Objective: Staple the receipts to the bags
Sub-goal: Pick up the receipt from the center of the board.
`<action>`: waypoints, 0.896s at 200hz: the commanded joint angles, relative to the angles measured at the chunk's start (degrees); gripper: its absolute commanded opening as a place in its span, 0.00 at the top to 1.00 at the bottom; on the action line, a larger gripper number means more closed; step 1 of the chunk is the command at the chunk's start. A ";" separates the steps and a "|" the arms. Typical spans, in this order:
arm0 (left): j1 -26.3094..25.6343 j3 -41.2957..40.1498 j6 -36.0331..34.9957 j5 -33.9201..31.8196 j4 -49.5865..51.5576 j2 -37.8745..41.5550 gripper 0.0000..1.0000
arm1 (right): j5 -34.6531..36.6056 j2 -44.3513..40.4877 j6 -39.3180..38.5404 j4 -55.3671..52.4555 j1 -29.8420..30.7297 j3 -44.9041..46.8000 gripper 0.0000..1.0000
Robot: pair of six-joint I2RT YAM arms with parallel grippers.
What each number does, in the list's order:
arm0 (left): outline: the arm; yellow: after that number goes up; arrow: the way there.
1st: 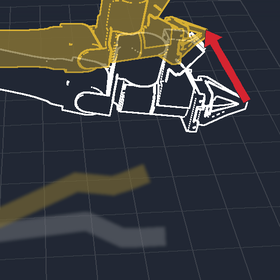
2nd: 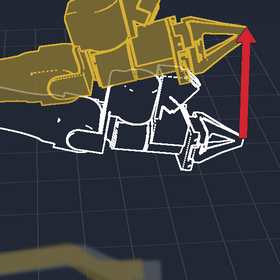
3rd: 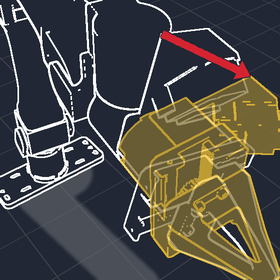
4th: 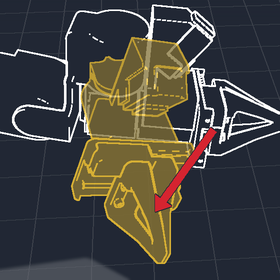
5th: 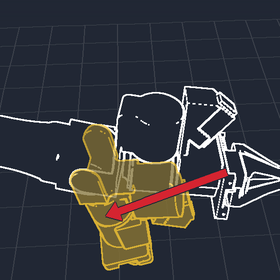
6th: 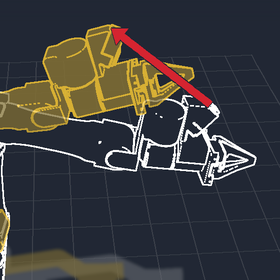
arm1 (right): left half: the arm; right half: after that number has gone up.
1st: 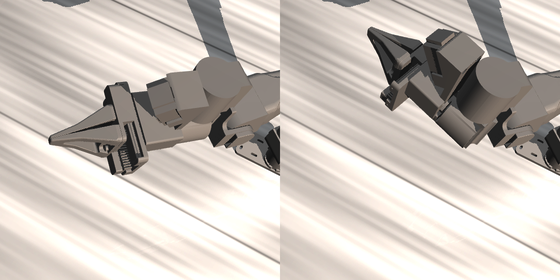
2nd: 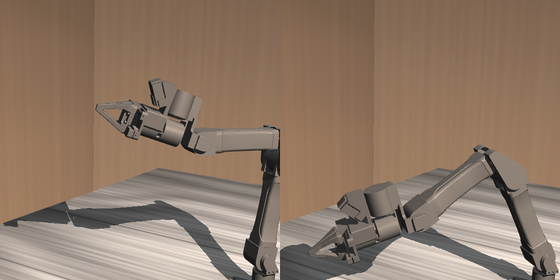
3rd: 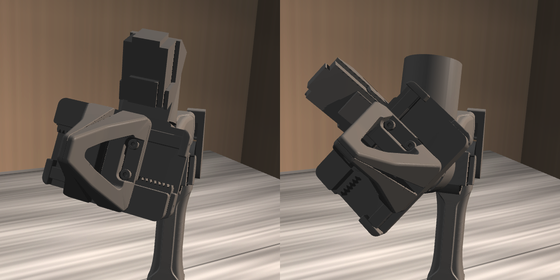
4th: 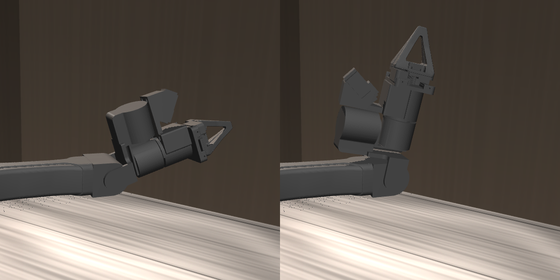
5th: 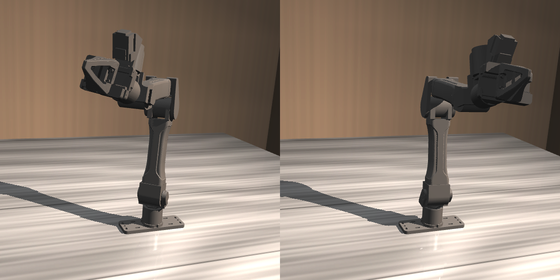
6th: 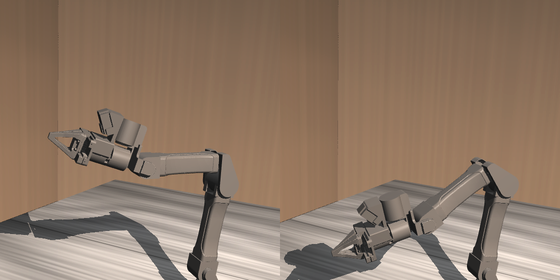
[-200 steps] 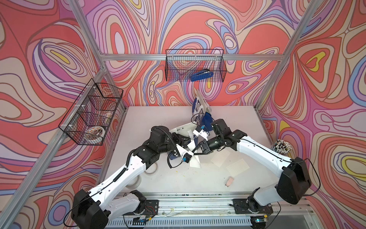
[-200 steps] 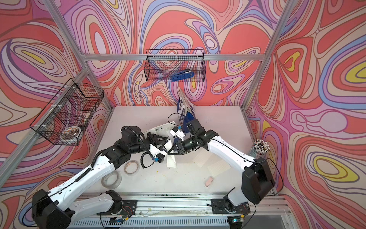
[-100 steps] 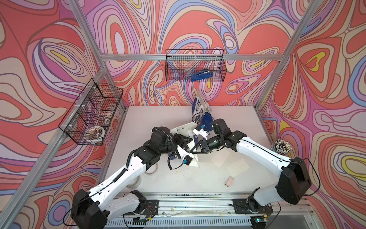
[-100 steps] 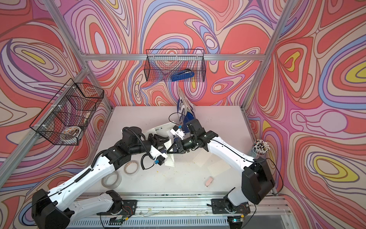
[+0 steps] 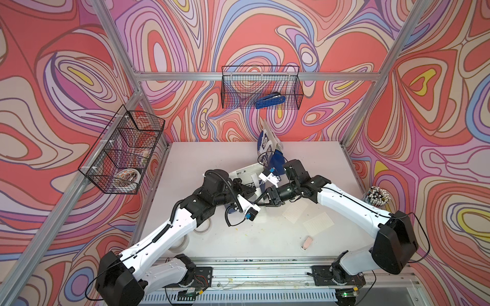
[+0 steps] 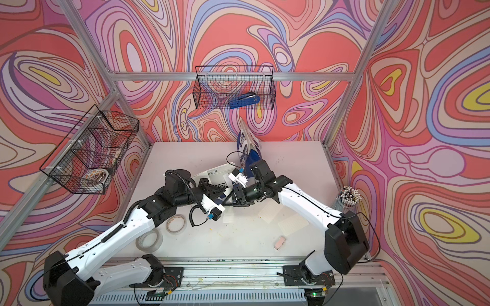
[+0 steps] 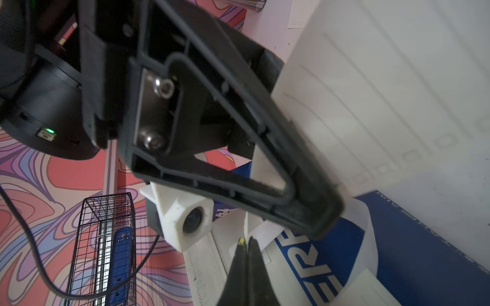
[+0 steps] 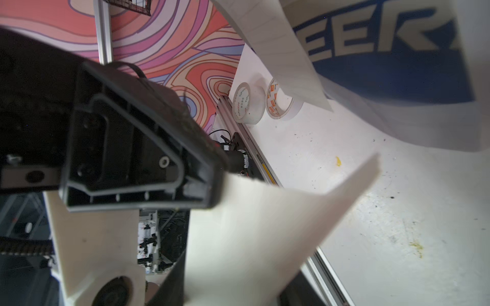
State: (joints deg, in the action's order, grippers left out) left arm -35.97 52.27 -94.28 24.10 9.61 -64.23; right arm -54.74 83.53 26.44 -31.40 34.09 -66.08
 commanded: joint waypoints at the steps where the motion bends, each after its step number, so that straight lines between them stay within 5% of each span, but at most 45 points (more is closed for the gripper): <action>1: -0.23 0.52 -0.93 -2.87 3.31 1.11 1.00 | 14.48 -4.74 -5.48 -6.67 0.29 -2.64 0.42; 22: -0.25 4.39 3.09 -4.18 11.29 0.82 1.00 | 26.18 -12.34 -9.04 -2.08 0.28 1.32 0.37; 64: -0.94 12.69 9.66 -2.78 27.45 -2.03 1.00 | 33.47 -29.03 -23.34 17.33 2.65 15.18 0.30; 120: -4.01 24.53 18.47 -3.59 43.55 -10.78 1.00 | 44.55 -24.02 -31.71 15.42 14.65 13.11 0.25; 179: -4.55 28.97 20.89 -5.47 47.14 -15.60 1.00 | 45.21 -27.16 -28.48 14.41 15.68 16.69 0.26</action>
State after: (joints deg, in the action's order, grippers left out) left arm -40.21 78.63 -74.67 19.38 51.51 -78.74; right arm -10.15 59.00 -2.02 -16.64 49.28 -51.42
